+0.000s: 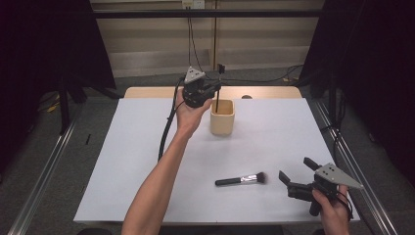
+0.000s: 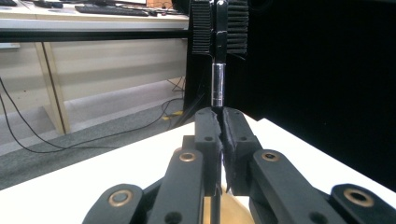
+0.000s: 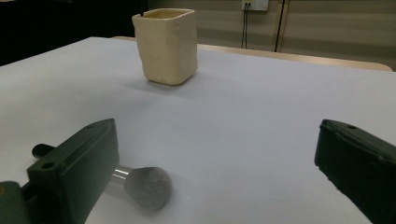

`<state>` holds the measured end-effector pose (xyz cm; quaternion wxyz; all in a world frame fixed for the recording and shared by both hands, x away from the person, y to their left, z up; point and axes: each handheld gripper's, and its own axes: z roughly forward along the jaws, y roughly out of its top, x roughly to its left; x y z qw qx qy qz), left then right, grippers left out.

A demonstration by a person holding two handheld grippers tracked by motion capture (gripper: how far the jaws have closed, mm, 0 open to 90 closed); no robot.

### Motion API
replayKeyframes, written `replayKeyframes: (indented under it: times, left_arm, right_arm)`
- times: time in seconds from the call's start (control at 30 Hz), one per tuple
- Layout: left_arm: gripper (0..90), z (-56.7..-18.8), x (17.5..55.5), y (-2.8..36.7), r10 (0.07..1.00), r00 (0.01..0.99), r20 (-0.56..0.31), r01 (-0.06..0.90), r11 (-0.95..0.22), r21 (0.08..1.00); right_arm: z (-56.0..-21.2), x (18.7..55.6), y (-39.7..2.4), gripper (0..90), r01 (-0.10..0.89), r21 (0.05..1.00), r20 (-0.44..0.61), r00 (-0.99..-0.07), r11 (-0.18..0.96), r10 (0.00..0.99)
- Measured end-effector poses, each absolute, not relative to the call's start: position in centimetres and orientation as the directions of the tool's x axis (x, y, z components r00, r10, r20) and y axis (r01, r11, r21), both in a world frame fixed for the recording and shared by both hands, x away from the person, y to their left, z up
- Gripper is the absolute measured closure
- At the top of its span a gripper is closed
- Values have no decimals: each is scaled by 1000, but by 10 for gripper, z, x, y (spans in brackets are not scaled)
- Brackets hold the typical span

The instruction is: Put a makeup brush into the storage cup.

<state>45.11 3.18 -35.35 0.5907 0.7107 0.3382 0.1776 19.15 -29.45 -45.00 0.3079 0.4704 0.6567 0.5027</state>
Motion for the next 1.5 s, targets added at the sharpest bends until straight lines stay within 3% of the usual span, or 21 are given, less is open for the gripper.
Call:
replayKeyframes:
  times: [1.5]
  left_arm:
    - [856, -409, 443, 36, 692, 709, -136, 328, -152, 933]
  right_arm:
    - [-451, 192, -294, 0, 315, 947, 66, -372, 60, 926]
